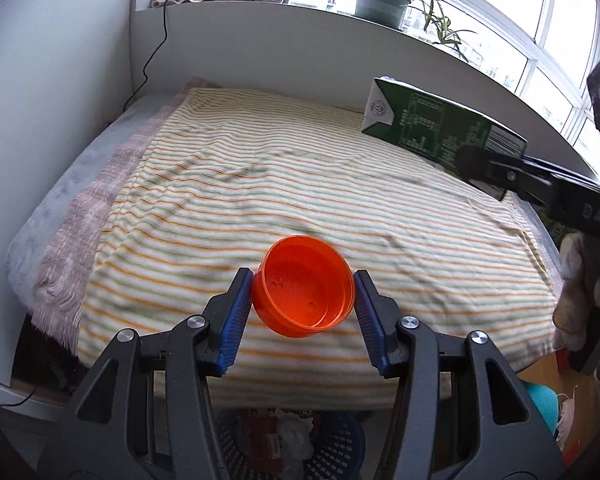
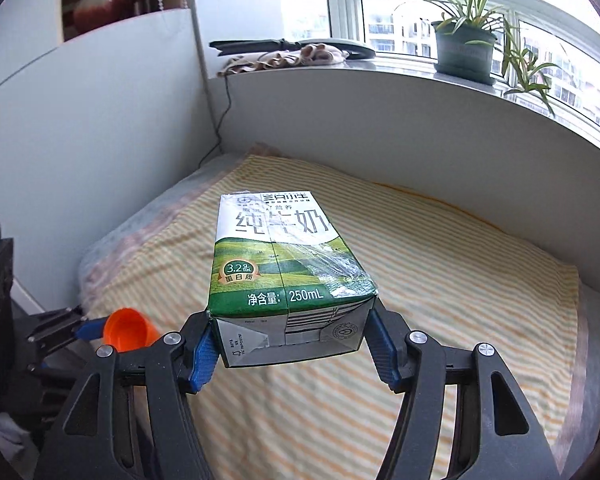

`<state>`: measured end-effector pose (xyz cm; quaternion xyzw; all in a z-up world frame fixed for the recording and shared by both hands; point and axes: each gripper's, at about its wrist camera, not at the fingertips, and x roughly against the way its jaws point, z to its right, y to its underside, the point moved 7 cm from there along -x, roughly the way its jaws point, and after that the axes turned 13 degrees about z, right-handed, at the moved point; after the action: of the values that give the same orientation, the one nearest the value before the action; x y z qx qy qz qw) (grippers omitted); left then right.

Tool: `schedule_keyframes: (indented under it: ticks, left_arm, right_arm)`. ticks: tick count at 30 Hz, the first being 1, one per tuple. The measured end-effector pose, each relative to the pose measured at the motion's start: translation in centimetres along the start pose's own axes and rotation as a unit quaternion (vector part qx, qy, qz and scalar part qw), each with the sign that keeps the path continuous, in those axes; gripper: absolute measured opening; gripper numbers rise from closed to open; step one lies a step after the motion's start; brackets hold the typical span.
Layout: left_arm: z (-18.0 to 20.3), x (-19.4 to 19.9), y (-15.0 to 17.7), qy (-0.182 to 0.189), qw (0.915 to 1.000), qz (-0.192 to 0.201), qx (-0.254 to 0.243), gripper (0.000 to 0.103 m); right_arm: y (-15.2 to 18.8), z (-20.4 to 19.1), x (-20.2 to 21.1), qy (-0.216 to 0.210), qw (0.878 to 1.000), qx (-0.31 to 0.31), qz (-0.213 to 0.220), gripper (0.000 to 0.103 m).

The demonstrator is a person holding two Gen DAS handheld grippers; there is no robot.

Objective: Collect trash
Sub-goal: 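Carry the orange cap and milk carton down over the blue wastebasket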

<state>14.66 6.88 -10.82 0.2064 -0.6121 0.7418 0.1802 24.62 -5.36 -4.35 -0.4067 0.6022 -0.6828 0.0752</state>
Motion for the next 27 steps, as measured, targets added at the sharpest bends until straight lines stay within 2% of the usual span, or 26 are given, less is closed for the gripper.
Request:
schedule_keyframes:
  ticks: [15,27]
  left_arm:
    - [0.8,4.8,3.1,0.008,0.9999,0.007,-0.004,0.052]
    - [-1.5,6.5,8.6,0.001,0.9995,-0.027,0.014,0.052]
  right_arm:
    - [4.5,-5.0,9.2,-0.011,1.000,0.000,0.026,0.062]
    - [9.8,-8.2,11.6,-0.020,1.000,-0.001,-0.007,0.063]
